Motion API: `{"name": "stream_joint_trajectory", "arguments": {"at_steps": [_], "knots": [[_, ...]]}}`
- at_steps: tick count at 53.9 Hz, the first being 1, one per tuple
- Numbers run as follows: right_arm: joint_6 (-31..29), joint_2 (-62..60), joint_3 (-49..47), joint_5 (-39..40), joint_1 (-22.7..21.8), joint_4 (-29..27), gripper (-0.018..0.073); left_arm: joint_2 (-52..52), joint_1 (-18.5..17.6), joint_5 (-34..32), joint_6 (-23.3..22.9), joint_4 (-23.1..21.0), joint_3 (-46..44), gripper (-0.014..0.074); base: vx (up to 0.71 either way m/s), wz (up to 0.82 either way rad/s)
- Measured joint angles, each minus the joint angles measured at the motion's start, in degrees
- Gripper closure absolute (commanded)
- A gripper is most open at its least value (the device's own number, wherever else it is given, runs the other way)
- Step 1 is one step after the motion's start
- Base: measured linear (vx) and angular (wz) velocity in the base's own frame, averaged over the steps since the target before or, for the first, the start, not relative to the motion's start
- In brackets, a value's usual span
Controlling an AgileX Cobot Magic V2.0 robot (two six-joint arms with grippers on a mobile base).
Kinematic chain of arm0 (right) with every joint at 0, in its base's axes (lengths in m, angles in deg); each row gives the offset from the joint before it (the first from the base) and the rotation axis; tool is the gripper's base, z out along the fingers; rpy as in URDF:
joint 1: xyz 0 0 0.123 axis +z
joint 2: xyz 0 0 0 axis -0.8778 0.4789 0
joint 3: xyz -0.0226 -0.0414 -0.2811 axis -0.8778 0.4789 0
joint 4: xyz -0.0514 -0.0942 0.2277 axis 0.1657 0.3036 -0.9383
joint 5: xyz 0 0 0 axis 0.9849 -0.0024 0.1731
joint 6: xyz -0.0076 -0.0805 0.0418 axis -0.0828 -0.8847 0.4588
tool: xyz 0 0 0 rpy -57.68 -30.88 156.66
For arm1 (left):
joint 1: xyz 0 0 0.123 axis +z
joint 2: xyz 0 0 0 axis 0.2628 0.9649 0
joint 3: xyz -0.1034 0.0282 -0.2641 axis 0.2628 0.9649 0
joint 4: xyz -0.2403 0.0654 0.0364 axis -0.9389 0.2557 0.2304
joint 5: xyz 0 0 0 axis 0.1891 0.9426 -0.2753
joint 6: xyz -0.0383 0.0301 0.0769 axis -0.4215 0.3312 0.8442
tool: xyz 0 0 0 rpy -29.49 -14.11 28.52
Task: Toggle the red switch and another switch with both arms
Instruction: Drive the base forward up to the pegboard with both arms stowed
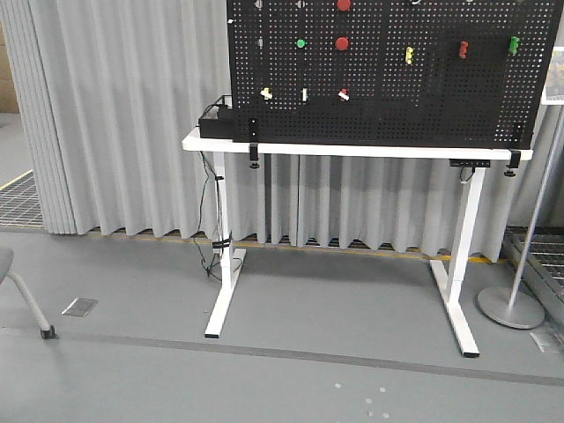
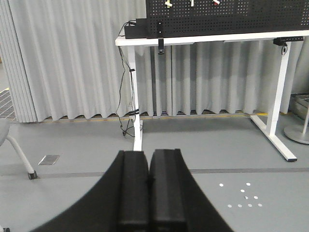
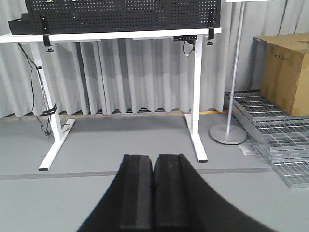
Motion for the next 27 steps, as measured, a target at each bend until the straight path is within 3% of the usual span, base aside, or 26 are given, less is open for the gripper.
{"name": "stream_joint_trajectory", "arguments": {"at_steps": [27], "knots": [[0.0,0.0,0.0,0.0,0.0,0.0,0.0566,0.0,0.0,0.0,0.0,0.0,0.0,0.0594,0.00,0.00]]}}
